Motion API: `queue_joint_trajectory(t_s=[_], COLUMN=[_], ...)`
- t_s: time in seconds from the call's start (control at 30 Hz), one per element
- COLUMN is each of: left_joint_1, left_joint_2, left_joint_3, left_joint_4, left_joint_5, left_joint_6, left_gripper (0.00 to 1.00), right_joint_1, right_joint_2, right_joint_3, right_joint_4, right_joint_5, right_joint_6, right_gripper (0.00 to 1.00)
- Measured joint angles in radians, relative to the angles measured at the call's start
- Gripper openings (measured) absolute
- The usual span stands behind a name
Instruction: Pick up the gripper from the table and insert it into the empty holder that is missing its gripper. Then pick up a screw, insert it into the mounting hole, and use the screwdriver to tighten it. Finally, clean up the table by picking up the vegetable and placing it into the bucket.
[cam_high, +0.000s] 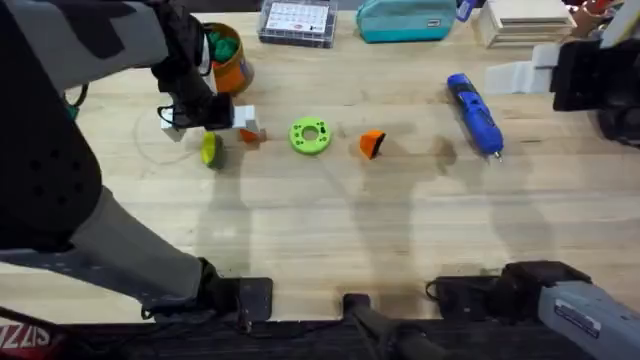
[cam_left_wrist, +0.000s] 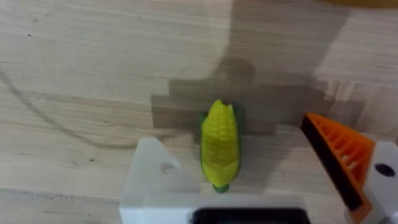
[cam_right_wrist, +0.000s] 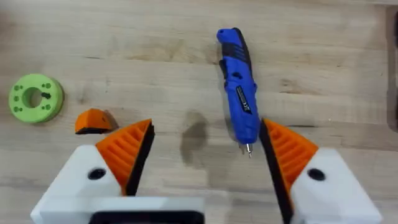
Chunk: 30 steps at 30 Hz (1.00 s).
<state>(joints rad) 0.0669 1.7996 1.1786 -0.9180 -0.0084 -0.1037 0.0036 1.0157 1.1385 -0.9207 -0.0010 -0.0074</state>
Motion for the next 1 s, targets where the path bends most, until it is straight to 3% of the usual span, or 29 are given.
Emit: queue_joint_trajectory(t_s=[0.1,0.13,0.17,0.3,0.37,0.43,0.47,0.5,0.67,0.73,1.0], left_joint_1=[0.009,0.014,0.02,0.039,0.047,0.051,0.051,0.051,0.084,0.088,0.052], left_joint_2=[0.0,0.0,0.0,-0.007,-0.01,-0.01,-0.01,-0.01,-0.012,-0.013,-0.096], left_joint_3=[-0.001,-0.004,-0.007,-0.019,-0.021,-0.022,-0.022,-0.023,-0.027,-0.028,-0.068], left_joint_4=[0.003,0.006,0.01,0.017,0.016,0.017,0.017,0.016,0.009,0.005,-0.013], left_joint_5=[0.007,0.015,0.028,0.076,0.084,0.094,0.094,0.086,0.021,0.019,0.075], left_joint_6=[0.005,0.005,0.004,0.008,0.017,0.024,0.027,0.035,0.036,0.036,0.035], left_gripper=[0.984,0.937,0.855,0.215,0.037,0.014,0.023,0.131,0.906,0.979,0.986], right_joint_1=[0.0,0.0,0.0,0.0,0.0,0.0,0.0,0.0,0.0,0.0,0.0], right_joint_2=[0.0,0.0,0.0,0.0,0.0,0.0,0.0,0.0,0.0,0.0,0.0], right_joint_3=[0.0,0.0,0.0,0.0,0.0,0.0,0.0,0.0,0.0,0.0,0.0], right_joint_4=[0.0,0.0,0.0,0.0,0.0,0.0,0.0,0.0,0.0,0.0,0.0], right_joint_5=[0.0,0.0,0.0,0.0,0.0,0.0,0.0,0.0,0.0,0.0,0.0], right_joint_6=[0.0,0.0,0.0,0.0,0.0,0.0,0.0,0.0,0.0,0.0,0.0], right_gripper=[0.994,0.994,0.994,0.994,0.994,0.994,0.994,0.994,0.993,0.993,0.994])
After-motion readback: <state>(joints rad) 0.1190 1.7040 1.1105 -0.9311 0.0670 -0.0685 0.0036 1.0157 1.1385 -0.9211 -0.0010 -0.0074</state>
